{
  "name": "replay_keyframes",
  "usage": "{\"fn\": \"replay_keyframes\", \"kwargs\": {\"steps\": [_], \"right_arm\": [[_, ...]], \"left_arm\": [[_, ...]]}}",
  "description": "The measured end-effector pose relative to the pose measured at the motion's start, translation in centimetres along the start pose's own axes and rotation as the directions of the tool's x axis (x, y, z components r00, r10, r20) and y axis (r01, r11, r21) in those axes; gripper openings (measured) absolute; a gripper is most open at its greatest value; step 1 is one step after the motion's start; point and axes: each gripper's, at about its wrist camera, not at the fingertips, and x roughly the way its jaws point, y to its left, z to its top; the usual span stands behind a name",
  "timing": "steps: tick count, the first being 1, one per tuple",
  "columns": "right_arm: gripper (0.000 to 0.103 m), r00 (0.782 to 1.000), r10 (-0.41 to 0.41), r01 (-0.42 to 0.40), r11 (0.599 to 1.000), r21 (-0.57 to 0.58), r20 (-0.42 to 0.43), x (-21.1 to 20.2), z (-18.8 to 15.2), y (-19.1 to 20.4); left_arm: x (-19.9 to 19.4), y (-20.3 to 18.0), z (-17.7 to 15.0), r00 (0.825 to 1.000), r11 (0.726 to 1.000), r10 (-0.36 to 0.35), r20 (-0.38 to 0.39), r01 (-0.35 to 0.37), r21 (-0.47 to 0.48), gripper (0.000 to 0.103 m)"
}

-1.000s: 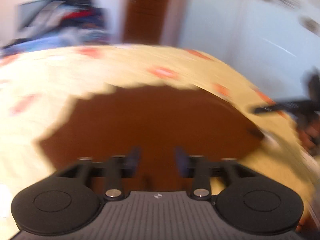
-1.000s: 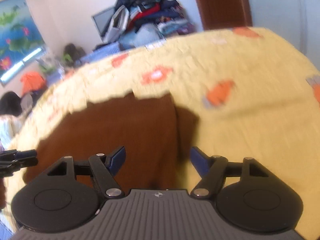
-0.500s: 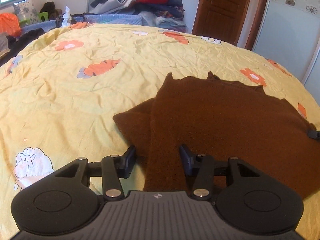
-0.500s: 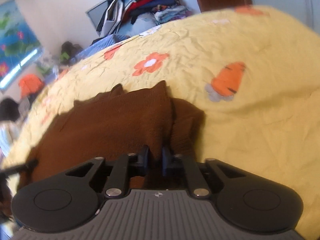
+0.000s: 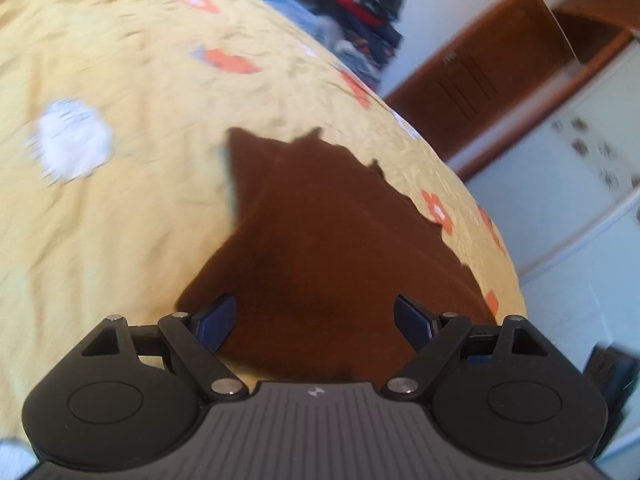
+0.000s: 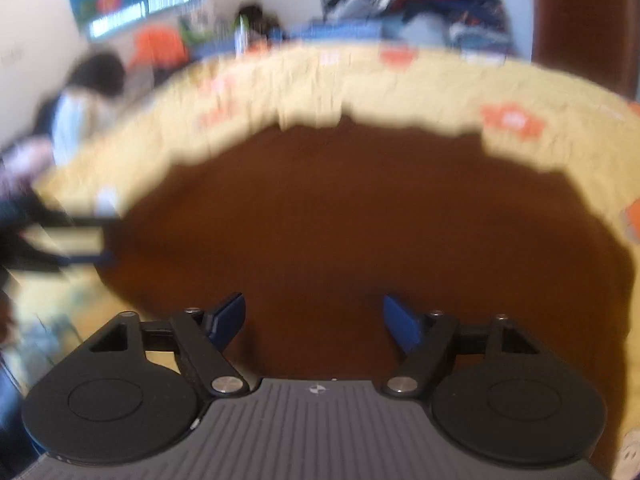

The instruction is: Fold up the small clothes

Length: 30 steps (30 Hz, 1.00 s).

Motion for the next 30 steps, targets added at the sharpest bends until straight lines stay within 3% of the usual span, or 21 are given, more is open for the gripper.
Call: {"fn": "replay_keyframes", "kwargs": {"steps": [2,5,8,14,19,22,23,24,25,26,28,30], "right_arm": [[0.094,0.999,0.016,-0.015,0.999,-0.029,0.043,-0.4,-1.2,0.4],[0.102,0.999,0.011,-0.009,0.999,-0.043,0.039,-0.5,-1.6,1.1],[0.103,1.0,-0.016,0.017,0.996,-0.082,0.012,-0.3,-1.5,2.0],[0.103,1.0,-0.001,0.002,0.999,-0.049,0.012,-0.2,-1.2,1.6],[0.103,1.0,0.02,-0.02,1.0,-0.023,-0.008,-0.2,-0.6,1.0],[0.103,0.999,0.039,-0.037,0.997,0.066,-0.024,-0.4,0.5,0.6],[0.101,0.998,0.062,-0.059,0.992,0.111,-0.023,-0.5,1.1,0.3],[0.101,0.996,0.093,-0.089,0.984,0.151,-0.015,-0.7,1.8,0.0],[0.101,0.992,0.125,-0.123,0.975,0.185,-0.001,-1.0,2.6,-0.3],[0.101,0.988,0.156,-0.155,0.965,0.211,0.014,-1.1,3.5,-0.5],[0.101,0.975,0.223,-0.222,0.943,0.25,0.024,-0.9,5.4,-0.7],[0.102,0.95,0.313,-0.302,0.911,0.281,0.005,0.2,7.6,-0.4]], "left_arm": [[-0.3,1.2,0.1,1.0,0.998,-0.014,-0.022,0.013,-0.054,0.086],[0.1,2.0,0.4,0.998,0.993,-0.04,-0.039,0.035,-0.117,0.086],[-0.4,2.0,0.2,0.999,0.982,-0.035,-0.026,0.029,-0.187,0.086],[-1.2,3.0,-0.6,1.0,0.963,0.012,0.007,-0.01,-0.268,0.086],[-0.3,3.0,0.0,1.0,0.973,0.004,-0.001,-0.005,-0.231,0.086],[0.6,2.5,0.5,1.0,0.976,0.0,0.007,0.002,-0.217,0.085],[0.9,2.3,0.6,1.0,0.979,0.013,0.015,-0.01,-0.202,0.072],[1.2,1.8,0.7,0.998,0.982,0.062,0.02,-0.057,-0.182,0.031],[1.7,1.4,0.9,0.993,0.983,0.118,0.003,-0.116,-0.144,0.015],[2.2,1.0,1.0,0.986,0.979,0.168,-0.009,-0.168,-0.115,0.012],[2.1,0.2,1.1,0.98,0.977,0.199,0.011,-0.197,-0.081,0.011],[1.6,-1.6,0.8,0.97,0.972,0.234,0.06,-0.235,0.02,0.01]]}}
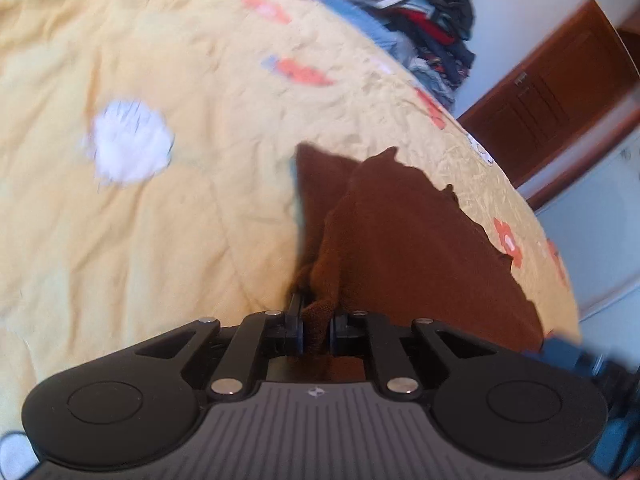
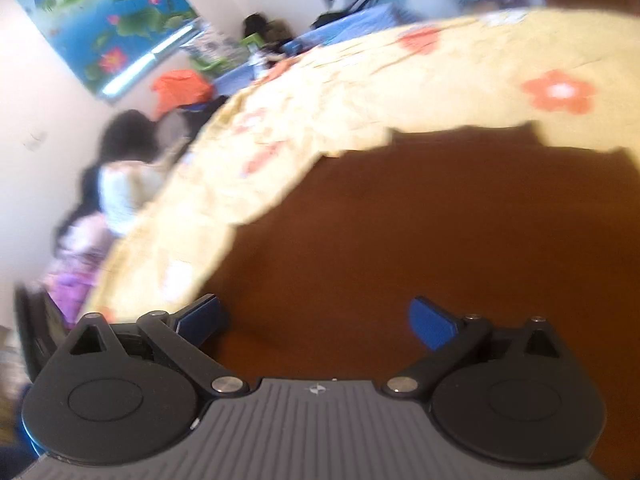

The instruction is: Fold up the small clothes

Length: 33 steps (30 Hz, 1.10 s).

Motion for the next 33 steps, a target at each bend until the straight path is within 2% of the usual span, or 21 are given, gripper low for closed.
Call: {"fn": "replay_keyframes", "kwargs": {"steps": [2,4,7,9,10,12,14,16,18,19,20,21,22,23,24,25,29,31,32,33], "right_arm": [[0.102,0.995,0.082,-0.08,0.996,0.024,-0.052,1.9,2.1,0.5],[0.102,0.987,0.11,-0.108,0.994,0.023,-0.114,4.6,3.8,1.4],[0.099,0.971,0.082,-0.089,0.996,-0.019,-0.225,9.1,5.6,3.5],[0.095,0.958,0.008,-0.044,0.992,-0.118,-0.288,11.9,6.2,5.7],[0.093,0.947,-0.042,-0.017,0.984,-0.178,-0.318,13.3,6.3,7.0],[0.087,0.919,-0.139,0.024,0.954,-0.3,-0.37,15.8,5.9,9.1],[0.089,0.898,-0.214,0.048,0.917,-0.397,-0.384,17.4,5.3,10.9],[0.093,0.894,-0.231,0.043,0.897,-0.439,-0.385,17.5,4.5,11.4],[0.095,0.894,-0.221,0.029,0.897,-0.441,-0.389,17.3,4.5,11.4],[0.096,0.895,-0.215,0.026,0.899,-0.437,-0.39,17.3,4.5,11.0],[0.097,0.898,-0.205,0.021,0.903,-0.429,-0.389,17.2,4.6,10.7],[0.097,0.901,-0.194,0.015,0.908,-0.419,-0.389,17.0,4.6,10.5],[0.098,0.902,-0.187,0.013,0.913,-0.408,-0.39,17.0,4.9,10.4],[0.098,0.902,-0.182,0.012,0.917,-0.4,-0.392,17.3,5.2,10.3],[0.098,0.902,-0.179,0.011,0.92,-0.393,-0.394,17.1,5.3,10.2],[0.098,0.901,-0.175,0.009,0.922,-0.387,-0.397,17.1,5.3,10.2],[0.1,0.899,-0.161,0.001,0.931,-0.365,-0.407,17.1,5.4,10.0],[0.101,0.899,-0.154,0.001,0.937,-0.35,-0.41,17.2,5.4,9.9],[0.101,0.898,-0.157,0.005,0.937,-0.349,-0.41,17.2,5.4,10.0],[0.101,0.897,-0.162,0.008,0.936,-0.353,-0.411,17.2,5.4,10.1]], "left_arm": [[-1.1,-2.1,-0.5,0.998,0.99,0.011,0.063,-0.019,0.138,0.009],[-2.2,-4.2,-1.3,0.992,0.961,-0.002,0.126,-0.033,0.274,0.008],[-2.7,-6.3,-2.6,0.985,0.91,-0.014,0.17,-0.058,0.41,0.008],[-2.5,-7.0,-3.1,0.985,0.885,-0.006,0.171,-0.074,0.459,0.008],[-2.2,-7.3,-3.3,0.986,0.883,-0.002,0.165,-0.076,0.463,0.008],[-1.6,-6.8,-3.2,0.989,0.896,0.021,0.143,-0.082,0.437,0.008],[-1.1,-5.9,-2.7,0.993,0.916,0.056,0.107,-0.093,0.389,0.009],[-0.9,-4.2,-2.4,0.995,0.945,0.074,0.059,-0.089,0.315,0.011],[-0.5,-2.4,-2.3,0.995,0.964,0.099,0.008,-0.098,0.248,0.02],[-0.5,-1.6,-2.2,0.997,0.974,0.08,-0.006,-0.076,0.211,0.021],[-0.6,-0.9,-2.1,0.999,0.985,0.042,-0.001,-0.041,0.17,0.028],[-0.6,-0.5,-1.8,1.0,0.991,0.01,-0.017,-0.008,0.134,0.042],[-0.5,-0.4,-1.5,0.999,0.994,-0.022,-0.032,0.026,0.111,0.052],[-0.5,-0.3,-1.3,0.998,0.995,-0.04,-0.044,0.044,0.094,0.077],[-0.4,-0.3,-1.2,0.998,0.996,-0.025,-0.054,0.029,0.079,0.095],[-0.3,-0.1,-1.2,0.998,0.998,-0.008,-0.067,0.012,0.057,0.097],[-0.3,0.6,-1.5,0.998,0.998,-0.053,-0.039,0.054,0.031,0.096],[0.0,1.0,-1.4,0.997,0.997,-0.078,-0.022,0.078,-0.002,0.09],[0.2,1.2,-1.2,0.997,0.997,-0.073,-0.016,0.073,-0.011,0.064],[0.6,1.2,-1.0,0.998,0.999,-0.05,-0.026,0.049,-0.007,0.03]]}}
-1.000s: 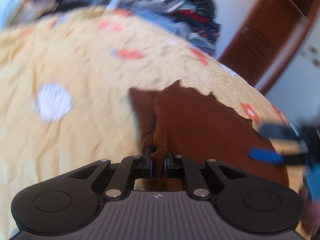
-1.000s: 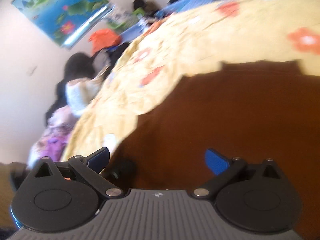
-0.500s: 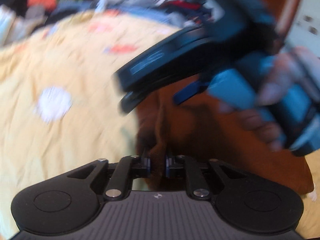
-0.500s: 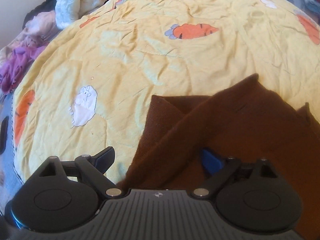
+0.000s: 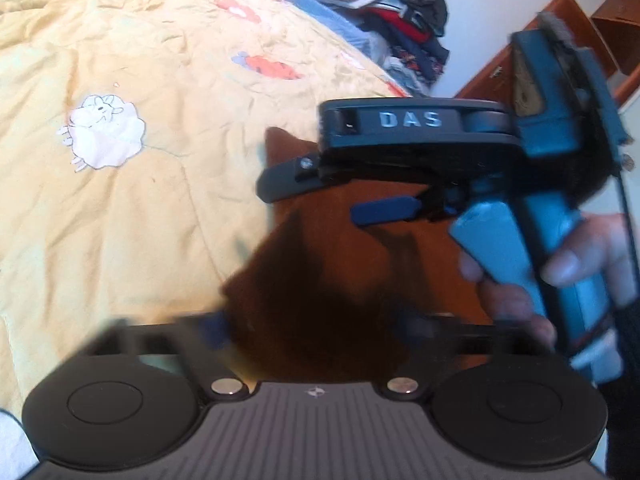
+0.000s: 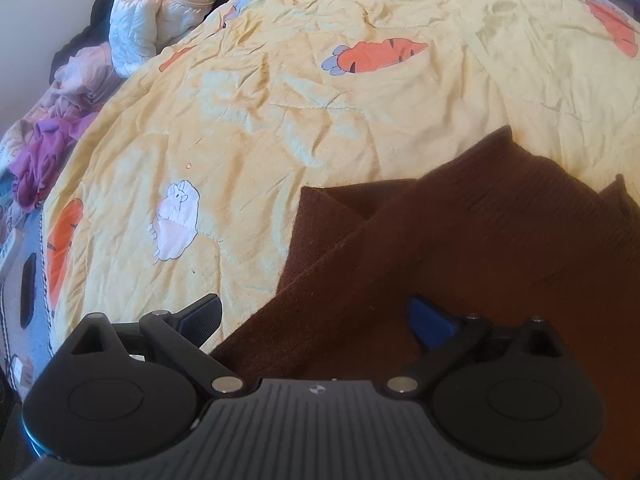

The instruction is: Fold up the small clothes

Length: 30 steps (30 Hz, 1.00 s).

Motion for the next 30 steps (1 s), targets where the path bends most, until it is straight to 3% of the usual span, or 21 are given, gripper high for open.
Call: {"fn": "replay_keyframes", "kwargs": {"steps": [2,4,6,7,8,10,11,13,16,19,22,26,28,30], "right_arm": [[0.099,1.0,-0.009,0.009,1.0,-0.012,-0.007,-0.1,0.0,0.3],[0.098,1.0,-0.019,0.019,1.0,-0.021,-0.014,-0.1,0.0,0.5],[0.097,0.999,-0.033,0.032,0.999,-0.027,-0.023,0.0,0.1,0.6],[0.096,0.999,-0.04,0.039,0.999,-0.029,-0.029,0.1,0.2,0.6],[0.093,0.998,-0.048,0.047,0.998,-0.032,-0.033,0.2,0.3,0.7],[0.088,0.997,-0.067,0.065,0.997,-0.051,-0.043,0.3,0.6,0.8],[0.082,0.996,-0.075,0.072,0.995,-0.064,-0.046,0.3,0.7,0.9],[0.07,0.993,-0.104,0.098,0.99,-0.098,-0.052,0.3,0.9,0.9],[0.04,0.994,-0.105,0.1,0.989,-0.104,-0.037,-0.4,1.1,-0.2],[0.025,0.999,-0.047,0.047,0.996,-0.072,0.005,-2.1,0.4,-2.2],[0.023,0.991,0.034,-0.034,0.999,-0.006,0.127,-5.5,-1.5,-5.2],[0.023,0.943,0.066,-0.111,0.987,0.119,0.326,-13.0,-6.8,-11.6],[0.023,0.913,0.035,-0.129,0.97,0.206,0.407,-16.7,-10.6,-15.7],[0.023,0.883,0.008,-0.172,0.936,0.308,0.47,-19.4,-15.3,-19.9]], "left_arm": [[0.7,0.6,0.5,1.0,1.0,0.022,-0.021,-0.022,0.0,0.017],[0.6,0.9,0.7,0.999,1.0,0.026,-0.023,-0.025,0.015,0.012],[0.0,-0.6,0.3,0.997,0.986,0.075,0.028,-0.079,0.144,0.01],[-0.5,-2.1,-0.3,0.991,0.96,0.099,0.088,-0.119,0.254,0.009],[-1.1,-3.8,-1.3,0.981,0.916,0.105,0.162,-0.159,0.368,0.009],[-1.8,-6.0,-3.0,0.967,0.837,0.082,0.241,-0.198,0.511,0.009],[-1.8,-6.7,-3.5,0.965,0.808,0.075,0.252,-0.207,0.551,0.009],[-1.5,-7.5,-3.9,0.964,0.777,0.075,0.256,-0.217,0.591,0.009],[-1.3,-7.4,-4.0,0.964,0.774,0.095,0.248,-0.228,0.59,0.009],[-1.4,-8.1,-3.7,0.964,0.766,0.086,0.251,-0.225,0.602,0.009],[-1.3,-9.9,-3.6,0.967,0.742,0.037,0.252,-0.195,0.641,0.009],[-1.5,-15.1,-4.4,0.967,0.679,-0.103,0.231,-0.102,0.727,0.009],[-1.4,-18.1,-5.7,0.968,0.623,-0.185,0.173,-0.021,0.782,0.009],[-1.0,-20.8,-7.7,0.963,0.536,-0.256,0.083,0.069,0.841,0.009]]}}
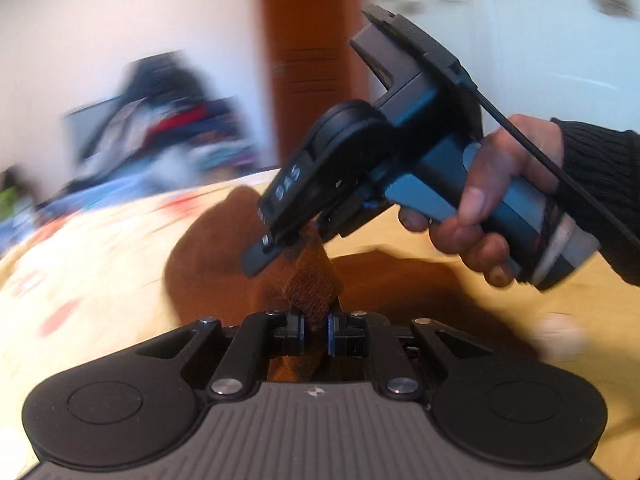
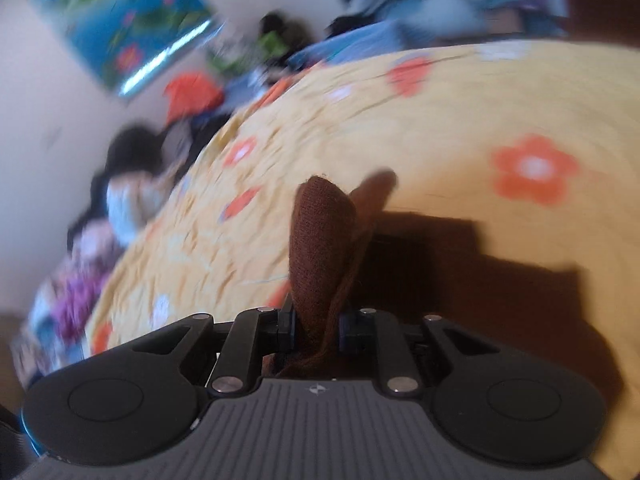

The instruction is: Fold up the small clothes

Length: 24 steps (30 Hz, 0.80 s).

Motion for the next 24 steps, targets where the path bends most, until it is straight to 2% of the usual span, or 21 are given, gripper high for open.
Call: {"fn": "replay_keyframes", "kwargs": {"steps": [1,2,3,4,5,6,7,8,9,10,11,12,13,14,16,18,20,21,24], "right_arm": [[0.023,1.0,-0.01,0.008,0.998,0.066,0.022,-1.7,-1.0,-2.6],[0.024,0.999,-0.02,0.016,0.991,0.135,0.027,-2.7,-2.2,-5.2],[0.025,1.0,-0.024,0.02,0.981,0.193,0.015,-3.1,-3.5,-7.5],[0.031,0.999,-0.032,0.032,0.97,0.241,-0.003,-2.9,-4.9,-9.3],[0.029,0.999,-0.039,0.041,0.961,0.274,-0.013,-2.7,-6.2,-10.5],[0.03,1.0,-0.005,-0.002,0.956,0.293,0.022,-2.7,-7.3,-11.0],[0.038,0.998,0.026,-0.042,0.951,0.306,0.059,-2.9,-7.7,-11.2],[0.048,0.995,0.047,-0.072,0.948,0.309,0.087,-3.0,-7.9,-11.2],[0.052,0.993,0.057,-0.087,0.948,0.305,0.105,-3.0,-7.8,-11.1],[0.057,0.991,0.062,-0.095,0.949,0.302,0.116,-2.8,-7.7,-10.9],[0.056,0.992,0.061,-0.093,0.949,0.302,0.115,-2.6,-7.3,-11.0],[0.054,0.993,0.052,-0.081,0.951,0.299,0.102,-2.2,-7.1,-10.9],[0.035,0.996,0.035,-0.056,0.957,0.286,0.079,-1.7,-6.9,-10.8],[0.023,0.998,0.012,-0.027,0.965,0.26,0.058,-1.5,-6.6,-10.5],[0.023,0.997,0.001,-0.018,0.977,0.211,0.08,-2.3,-6.4,-9.9],[0.023,0.993,-0.003,-0.02,0.979,0.205,0.116,-3.4,-6.8,-10.4],[0.021,0.996,-0.041,0.02,0.971,0.237,0.085,-2.7,-7.8,-11.9],[0.021,0.994,-0.028,0.001,0.969,0.248,0.105,-2.8,-8.3,-12.3],[0.048,0.991,-0.012,-0.025,0.961,0.275,0.134,-4.6,-8.3,-11.7]], "left_arm": [[0.7,-1.6,0.2,0.998,0.997,-0.065,-0.017,0.066,0.049,0.01],[1.6,-3.0,-0.1,0.994,0.991,-0.101,-0.045,0.105,0.084,0.012],[2.6,-4.0,-0.6,0.987,0.984,-0.135,-0.083,0.144,0.108,0.012],[3.2,-4.6,-1.1,0.98,0.977,-0.162,-0.117,0.176,0.117,0.013],[3.5,-4.8,-1.7,0.975,0.976,-0.172,-0.143,0.189,0.11,0.014],[3.5,-4.6,-2.2,0.971,0.976,-0.177,-0.16,0.195,0.102,0.018],[3.2,-4.2,-2.6,0.97,0.975,-0.181,-0.163,0.199,0.103,0.021],[2.7,-3.6,-3.1,0.972,0.974,-0.177,-0.155,0.196,0.117,0.032],[2.1,-2.9,-3.6,0.977,0.975,-0.158,-0.145,0.177,0.136,0.057],[1.7,-2.3,-3.9,0.982,0.976,-0.132,-0.133,0.152,0.154,0.073],[1.1,-1.3,-4.2,0.988,0.979,-0.099,-0.12,0.118,0.168,0.092],[0.4,-1.0,-4.2,0.991,0.979,-0.075,-0.11,0.094,0.182,0.094],[-0.3,-0.3,-4.3,0.993,0.978,-0.054,-0.108,0.075,0.193,0.094],[-0.8,0.8,-4.5,0.993,0.98,-0.027,-0.113,0.049,0.195,0.094],[-2.0,1.8,-4.4,0.992,0.985,0.033,-0.125,-0.011,0.172,0.094],[-2.7,3.9,-4.6,0.988,0.992,0.075,-0.137,-0.06,0.111,0.094],[-3.0,6.1,-4.3,0.986,0.998,0.055,-0.156,-0.056,-0.005,0.094],[-3.1,7.1,-4.0,0.987,0.996,0.026,-0.162,-0.04,-0.081,0.094],[-2.1,9.9,-3.2,0.985,0.959,-0.078,-0.155,0.032,-0.282,0.094]]}}
